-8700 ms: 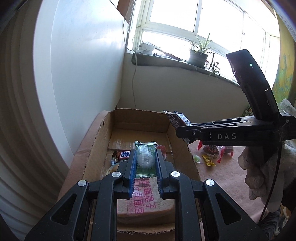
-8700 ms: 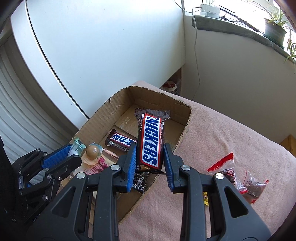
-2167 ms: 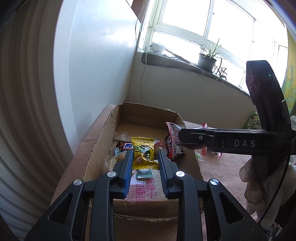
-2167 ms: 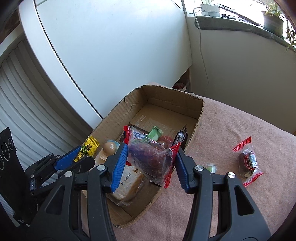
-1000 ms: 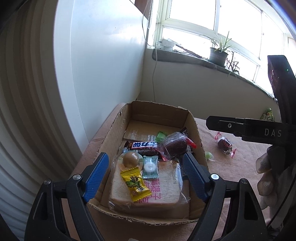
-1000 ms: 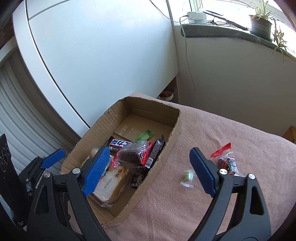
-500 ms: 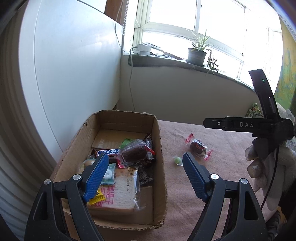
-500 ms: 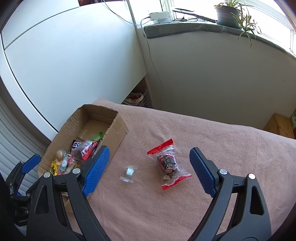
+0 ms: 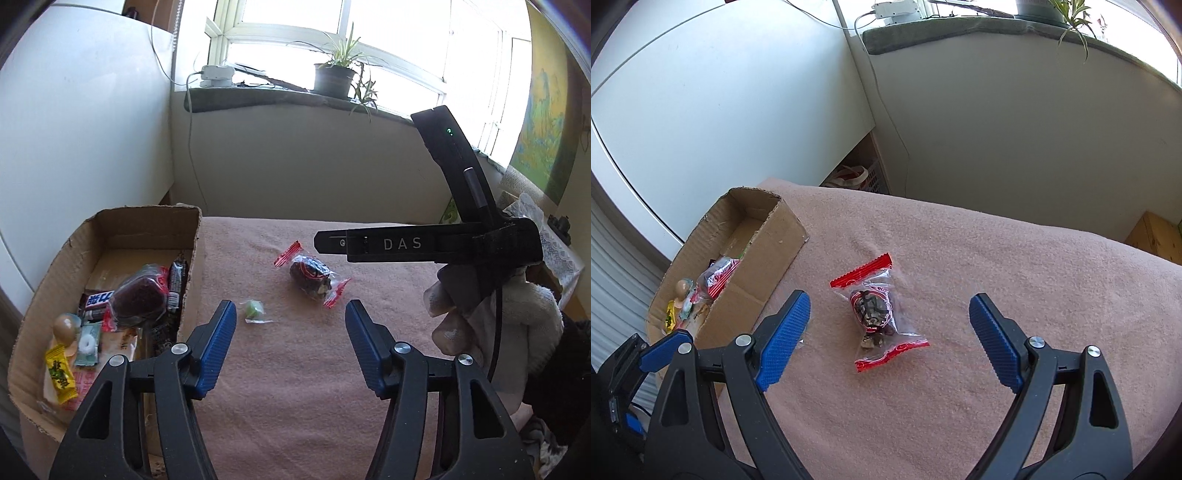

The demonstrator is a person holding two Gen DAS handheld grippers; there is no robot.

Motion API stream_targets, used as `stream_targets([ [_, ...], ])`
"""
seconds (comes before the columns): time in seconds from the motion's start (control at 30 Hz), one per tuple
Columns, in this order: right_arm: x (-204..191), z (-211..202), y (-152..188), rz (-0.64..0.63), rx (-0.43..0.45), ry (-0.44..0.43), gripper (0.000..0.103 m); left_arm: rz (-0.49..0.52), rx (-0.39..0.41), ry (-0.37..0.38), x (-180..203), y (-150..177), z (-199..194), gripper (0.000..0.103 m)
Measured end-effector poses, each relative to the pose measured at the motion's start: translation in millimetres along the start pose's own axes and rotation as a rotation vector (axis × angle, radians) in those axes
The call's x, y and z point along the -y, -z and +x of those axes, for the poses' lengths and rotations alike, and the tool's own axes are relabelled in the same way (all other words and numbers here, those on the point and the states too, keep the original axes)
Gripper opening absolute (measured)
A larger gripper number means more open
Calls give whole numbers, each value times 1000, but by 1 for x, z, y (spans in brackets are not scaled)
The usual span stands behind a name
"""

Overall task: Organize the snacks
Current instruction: 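Move both tools back over the last candies on the bed, then grasp the small green wrapped candy with the left tool while the right tool grasps the red-edged candy packet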

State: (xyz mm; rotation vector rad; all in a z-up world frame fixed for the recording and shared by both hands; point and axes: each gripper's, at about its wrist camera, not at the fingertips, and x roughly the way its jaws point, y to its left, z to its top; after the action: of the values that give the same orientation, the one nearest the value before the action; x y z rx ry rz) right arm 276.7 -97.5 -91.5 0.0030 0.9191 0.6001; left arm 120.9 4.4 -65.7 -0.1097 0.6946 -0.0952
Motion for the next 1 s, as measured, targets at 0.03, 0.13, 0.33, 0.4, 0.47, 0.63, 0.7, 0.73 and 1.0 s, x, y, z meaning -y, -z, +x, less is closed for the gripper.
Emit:
stream_targets([
  [0.03, -1, 2, 1, -11, -2, -5, 90, -6, -13, -4, 1, 1, 7, 58],
  [0.13, -4, 6, 3, -58, -13, -19, 90, -23, -52, -16, 2, 4, 25, 53],
  [0.33, -7, 18, 5, -108, -28, -32, 90, -29, -98, -64, 3, 5, 53, 49],
  [0.4, -5, 22, 4, -106, -33, -51, 90, -32, -109, -78, 2, 6, 59, 45],
  [0.47, -3, 27, 3, -101, -39, -69, 90, -29, -113, -95, 2, 5, 63, 42],
  [0.63, -1, 37, 1, -97, -48, -92, 87, -24, -132, -114, 2, 1, 74, 39],
  [0.7, -2, 40, 0, -104, -56, -95, 84, -22, -142, -121, 1, 3, 79, 36],
  [0.73, -1, 41, 0, -106, -57, -92, 84, -17, -148, -126, 1, 3, 82, 36],
  [1.0, 1, 55, 1, -106, -82, -82, 77, -20, -186, -131, 1, 0, 100, 27],
])
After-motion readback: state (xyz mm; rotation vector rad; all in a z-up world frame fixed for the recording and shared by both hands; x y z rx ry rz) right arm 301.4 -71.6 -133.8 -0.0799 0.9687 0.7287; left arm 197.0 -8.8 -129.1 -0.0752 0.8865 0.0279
